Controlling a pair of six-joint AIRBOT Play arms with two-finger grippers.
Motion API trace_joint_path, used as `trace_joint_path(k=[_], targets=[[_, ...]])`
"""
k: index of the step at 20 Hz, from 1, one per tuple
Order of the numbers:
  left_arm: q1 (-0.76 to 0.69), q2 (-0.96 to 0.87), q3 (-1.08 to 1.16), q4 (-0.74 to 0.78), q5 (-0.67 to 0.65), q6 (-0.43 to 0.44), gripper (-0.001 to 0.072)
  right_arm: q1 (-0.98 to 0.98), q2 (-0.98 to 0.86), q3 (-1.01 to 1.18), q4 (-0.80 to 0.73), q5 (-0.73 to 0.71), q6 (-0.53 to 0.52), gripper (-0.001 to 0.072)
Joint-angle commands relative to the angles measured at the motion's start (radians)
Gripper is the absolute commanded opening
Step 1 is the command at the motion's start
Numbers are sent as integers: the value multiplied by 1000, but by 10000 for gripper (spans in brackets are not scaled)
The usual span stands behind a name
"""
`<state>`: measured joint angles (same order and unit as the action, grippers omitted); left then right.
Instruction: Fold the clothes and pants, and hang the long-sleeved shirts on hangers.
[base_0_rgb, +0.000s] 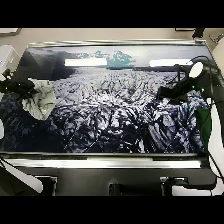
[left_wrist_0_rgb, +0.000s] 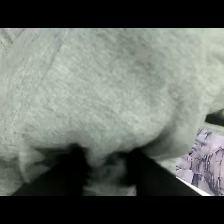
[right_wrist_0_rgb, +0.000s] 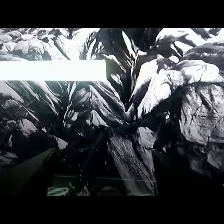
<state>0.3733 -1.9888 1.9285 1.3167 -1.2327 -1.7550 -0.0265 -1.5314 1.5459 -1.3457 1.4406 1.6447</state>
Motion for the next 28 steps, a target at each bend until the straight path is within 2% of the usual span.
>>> trace_joint_path(k=[1, 4, 6, 8, 10, 13, 17, 21, 23, 25, 26, 28], targets=[[-16, -19, 1, -8, -89, 62, 37, 1, 2, 0, 7, 90, -5, 688], [-47, 11, 3, -8, -129, 135, 18, 1, 8, 0, 6, 125, -12, 687], [-74, 92, 3, -8, -34, 160, 18, 1, 13, 0, 1, 116, -11, 686], [-124, 227, 3, -9, 35, 207, 18, 1, 22, 0, 1, 117, -3, 686], [-198, 382, 3, -9, 37, 264, 18, 1, 47, 0, -2, 116, -6, 685], [-365, 607, 3, -8, 31, 274, 18, 1, 121, 1, -34, 113, -13, 685], [-670, 780, 3, -7, 71, 198, 19, 1, 255, 1, -105, 106, -54, 684], [-954, 760, -76, 29, 115, 162, 19, -2, 374, 1, -193, 102, -56, 689], [-1057, 715, -187, 56, 207, 114, 19, -2, 419, 1, -247, 106, -56, 697], [-1142, 640, -304, 47, 337, 22, 19, -2, 452, 1, -289, 106, -54, 698], [-1189, 585, -356, 6, 414, -28, 19, -2, 463, 1, -294, 105, -52, 699], [-1289, 459, -402, -143, 509, -41, 19, -2, 473, 1, -298, 105, -49, 699]])
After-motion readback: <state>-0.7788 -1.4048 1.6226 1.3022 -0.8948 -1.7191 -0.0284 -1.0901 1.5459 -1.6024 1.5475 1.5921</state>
